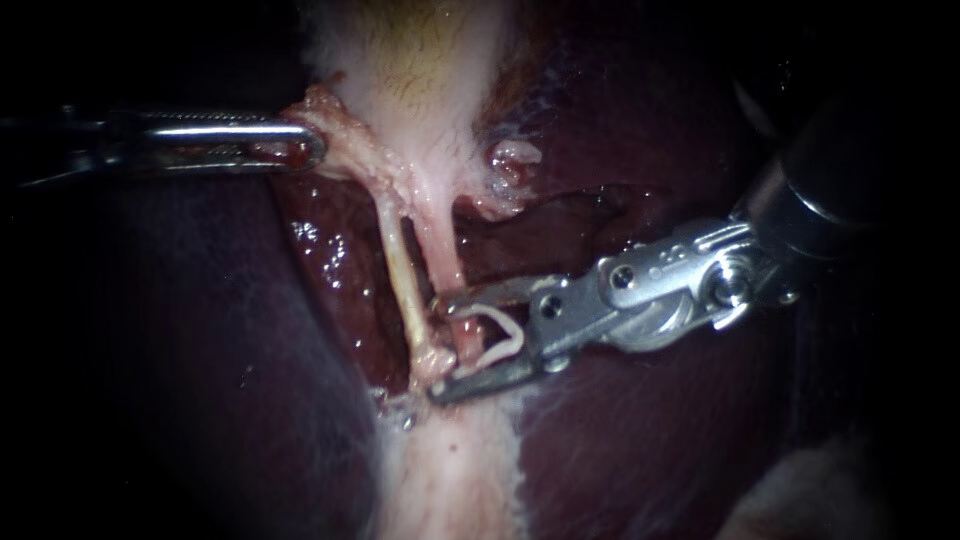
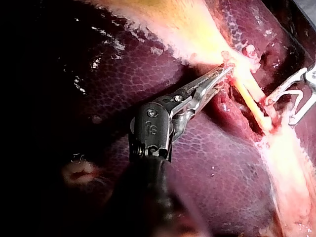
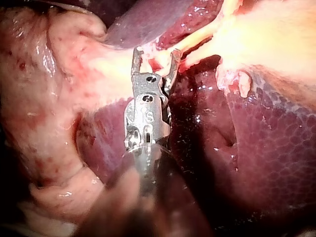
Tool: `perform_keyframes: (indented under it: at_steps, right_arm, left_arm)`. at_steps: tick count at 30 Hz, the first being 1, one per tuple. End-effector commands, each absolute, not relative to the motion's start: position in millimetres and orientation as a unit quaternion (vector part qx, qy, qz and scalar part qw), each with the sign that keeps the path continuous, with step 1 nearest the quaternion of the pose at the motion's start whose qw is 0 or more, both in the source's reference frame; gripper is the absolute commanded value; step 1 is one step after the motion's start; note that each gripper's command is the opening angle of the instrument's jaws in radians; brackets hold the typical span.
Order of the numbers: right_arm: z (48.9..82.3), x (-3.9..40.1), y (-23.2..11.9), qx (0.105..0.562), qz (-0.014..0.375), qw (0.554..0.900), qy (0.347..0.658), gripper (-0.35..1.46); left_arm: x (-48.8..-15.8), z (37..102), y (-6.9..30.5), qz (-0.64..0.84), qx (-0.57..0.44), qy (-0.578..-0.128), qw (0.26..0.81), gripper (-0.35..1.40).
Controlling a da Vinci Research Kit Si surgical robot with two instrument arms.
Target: Clipping first clip left tube
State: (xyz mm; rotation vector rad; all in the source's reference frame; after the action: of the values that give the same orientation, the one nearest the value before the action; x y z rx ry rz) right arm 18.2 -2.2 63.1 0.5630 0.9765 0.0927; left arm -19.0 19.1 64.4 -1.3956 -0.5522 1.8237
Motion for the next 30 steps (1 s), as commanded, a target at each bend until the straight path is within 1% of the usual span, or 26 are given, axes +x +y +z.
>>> perform_keyframes:
  at_steps: [1,6,11,24,30]
  right_arm:
    - [63.4,18.2,-2.3,0.266,0.043,0.845,0.462,0.48]
    - [65.0,18.5,-2.9,0.263,0.039,0.851,0.452,0.48]
    - [65.9,18.5,-2.9,0.264,0.04,0.852,0.45,0.48]
    - [68.8,18.7,-1.1,0.262,0.047,0.855,0.445,0.47]
    - [69.6,19.5,-0.8,0.261,0.057,0.848,0.457,0.48]
  left_arm:
    - [-19.0,64.4,19.1,0.714,-0.546,-0.216,0.381,-0.35]
    - [-19.1,64.4,19.1,0.714,-0.546,-0.216,0.381,-0.35]
    - [-19.2,64.3,19.0,0.714,-0.546,-0.216,0.381,-0.35]
    - [-19.4,63.8,18.8,0.714,-0.545,-0.213,0.383,-0.35]
    - [-19.5,63.8,18.8,0.714,-0.546,-0.214,0.383,-0.35]
